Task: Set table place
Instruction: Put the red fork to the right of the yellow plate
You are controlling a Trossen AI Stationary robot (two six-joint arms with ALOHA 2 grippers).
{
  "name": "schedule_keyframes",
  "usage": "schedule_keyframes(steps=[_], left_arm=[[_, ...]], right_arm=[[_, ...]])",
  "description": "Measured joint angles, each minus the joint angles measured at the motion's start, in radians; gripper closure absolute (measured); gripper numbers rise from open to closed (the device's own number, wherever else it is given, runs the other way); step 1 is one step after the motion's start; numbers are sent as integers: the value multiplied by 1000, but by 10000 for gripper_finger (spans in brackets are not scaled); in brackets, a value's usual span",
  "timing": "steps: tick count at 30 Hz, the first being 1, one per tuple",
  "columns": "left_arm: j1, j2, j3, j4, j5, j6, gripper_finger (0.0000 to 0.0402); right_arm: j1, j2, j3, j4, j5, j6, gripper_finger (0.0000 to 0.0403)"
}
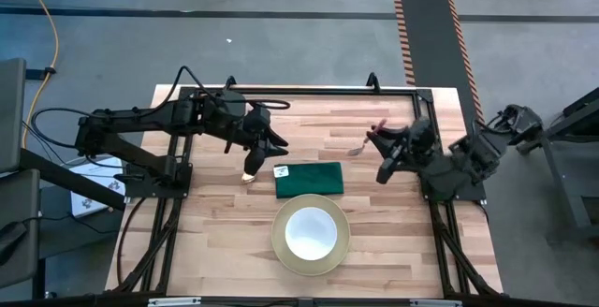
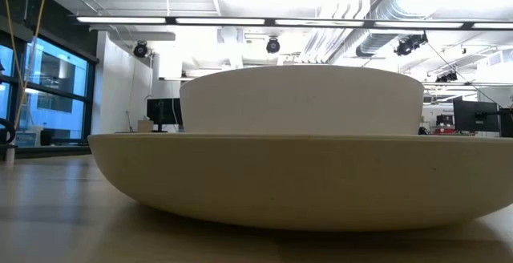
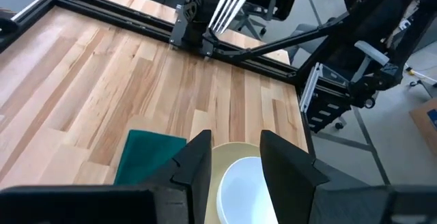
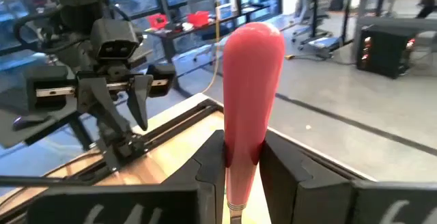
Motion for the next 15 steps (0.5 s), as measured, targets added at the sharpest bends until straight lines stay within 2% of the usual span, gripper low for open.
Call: schedule_keyframes(steps=[5, 15], left_arm=[[0, 0, 0, 0, 0, -9, 287], [-19, 0, 0, -2, -53, -34, 287]], right_arm=[[98, 29, 0, -108, 151, 152, 350], [156, 147, 0, -253, 249, 398, 350]])
